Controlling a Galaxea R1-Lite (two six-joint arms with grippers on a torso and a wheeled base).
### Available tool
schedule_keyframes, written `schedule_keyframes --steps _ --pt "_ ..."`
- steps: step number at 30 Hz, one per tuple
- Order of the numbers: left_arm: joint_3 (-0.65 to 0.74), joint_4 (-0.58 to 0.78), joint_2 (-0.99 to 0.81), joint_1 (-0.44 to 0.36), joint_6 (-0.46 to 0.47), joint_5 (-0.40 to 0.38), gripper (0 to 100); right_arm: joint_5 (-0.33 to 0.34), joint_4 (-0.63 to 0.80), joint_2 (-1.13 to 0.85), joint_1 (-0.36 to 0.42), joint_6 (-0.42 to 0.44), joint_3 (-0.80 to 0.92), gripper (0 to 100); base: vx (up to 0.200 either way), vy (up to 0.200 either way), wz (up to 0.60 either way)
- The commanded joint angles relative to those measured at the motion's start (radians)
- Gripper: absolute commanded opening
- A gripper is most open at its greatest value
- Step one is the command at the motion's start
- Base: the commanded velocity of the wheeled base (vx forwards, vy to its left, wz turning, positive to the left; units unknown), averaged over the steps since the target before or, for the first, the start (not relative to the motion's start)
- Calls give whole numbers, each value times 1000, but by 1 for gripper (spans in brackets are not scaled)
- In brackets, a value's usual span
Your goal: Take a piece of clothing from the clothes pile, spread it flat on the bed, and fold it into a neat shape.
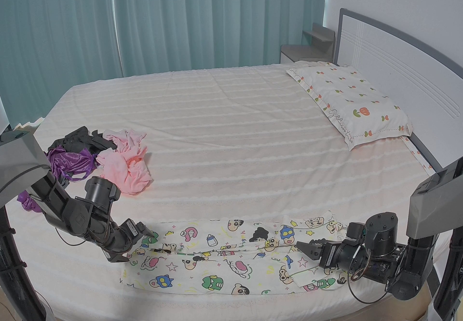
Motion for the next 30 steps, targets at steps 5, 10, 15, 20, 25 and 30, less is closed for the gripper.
schedule_keyframes --steps 5,10,15,20,25,30 --pt "-14 0 31 -17 -4 31 0 1 -18 0 2 0 2 100 0 0 0" --pt "-13 0 28 -15 -17 68 0 1 -18 2 9 0 4 100 0 0 0" --pt "-8 1 19 -15 -17 69 0 -9 -18 2 14 0 4 100 0 0 0" --pt "-2 6 -7 -15 -17 75 0 -15 -18 2 14 -1 4 100 0 0 0" --pt "15 4 -18 -15 -14 75 0 -15 -18 2 14 -1 4 100 0 0 0" --pt "10 3 -18 -15 -14 74 0 -15 -18 2 15 -1 4 100 0 0 0"
